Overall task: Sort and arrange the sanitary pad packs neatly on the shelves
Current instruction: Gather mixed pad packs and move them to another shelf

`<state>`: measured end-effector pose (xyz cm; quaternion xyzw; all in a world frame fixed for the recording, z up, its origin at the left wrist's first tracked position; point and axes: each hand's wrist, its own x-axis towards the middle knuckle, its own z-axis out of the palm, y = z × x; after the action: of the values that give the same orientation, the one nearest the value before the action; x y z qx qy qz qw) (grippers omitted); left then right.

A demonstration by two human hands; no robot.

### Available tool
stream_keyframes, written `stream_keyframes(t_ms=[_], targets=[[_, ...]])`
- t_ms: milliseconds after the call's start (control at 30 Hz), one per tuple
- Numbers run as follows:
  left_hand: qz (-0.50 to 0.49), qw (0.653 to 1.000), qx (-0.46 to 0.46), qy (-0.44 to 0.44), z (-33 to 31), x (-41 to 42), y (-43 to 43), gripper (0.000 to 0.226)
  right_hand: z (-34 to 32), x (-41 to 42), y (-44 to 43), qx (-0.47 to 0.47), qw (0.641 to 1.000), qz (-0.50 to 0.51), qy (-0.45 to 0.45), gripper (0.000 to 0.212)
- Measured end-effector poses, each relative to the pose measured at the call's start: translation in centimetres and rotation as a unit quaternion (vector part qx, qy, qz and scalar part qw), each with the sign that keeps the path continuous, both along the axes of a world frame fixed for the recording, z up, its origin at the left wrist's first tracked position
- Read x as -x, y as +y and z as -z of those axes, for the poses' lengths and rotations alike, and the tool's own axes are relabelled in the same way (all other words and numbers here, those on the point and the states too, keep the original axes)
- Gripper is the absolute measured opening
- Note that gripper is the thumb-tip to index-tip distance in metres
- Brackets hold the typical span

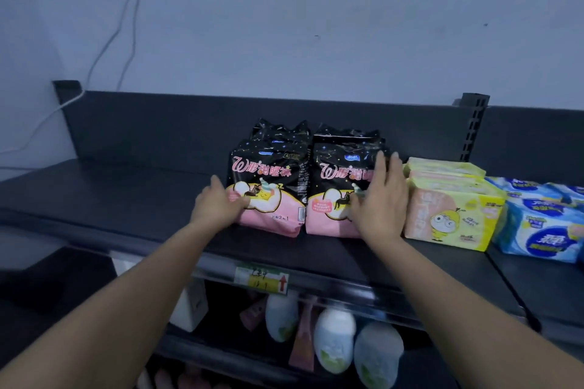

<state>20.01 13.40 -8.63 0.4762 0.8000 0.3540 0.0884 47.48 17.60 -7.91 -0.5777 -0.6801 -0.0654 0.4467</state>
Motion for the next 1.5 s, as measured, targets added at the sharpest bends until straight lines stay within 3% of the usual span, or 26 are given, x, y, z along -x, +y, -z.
stream_keyframes(t_ms=[133,300,567,733,1133,1500], targets=[[-0.014,0.992,0.039,0.123,-0.7,1.8,-4.0,0.065,-0.7,3.5,-1.5,-0.04,0.991,-0.084,-0.094,0.08],[-0.056,0.976,0.085,0.195,-1.1,6.4,-10.9,0.056,-1.1,10.1,-4.9,-0.038,0.966,-0.211,-0.146,0.067],[-0.191,0.922,0.19,0.276,-1.6,13.5,-27.1,0.047,-1.0,22.1,-13.8,0.022,0.895,-0.376,-0.237,0.07],[-0.275,0.889,0.224,0.289,-1.4,16.4,-40.4,0.058,-0.5,29.6,-23.4,0.037,0.84,-0.471,-0.266,0.068],[-0.464,0.78,0.336,0.252,-1.9,17.0,-73.9,0.048,0.7,41.2,-52.7,0.016,0.705,-0.641,-0.304,0.063],[-0.572,0.712,0.36,0.192,-1.4,14.3,-93.6,0.042,1.0,46.3,-73.5,-0.019,0.594,-0.741,-0.313,0.061]])
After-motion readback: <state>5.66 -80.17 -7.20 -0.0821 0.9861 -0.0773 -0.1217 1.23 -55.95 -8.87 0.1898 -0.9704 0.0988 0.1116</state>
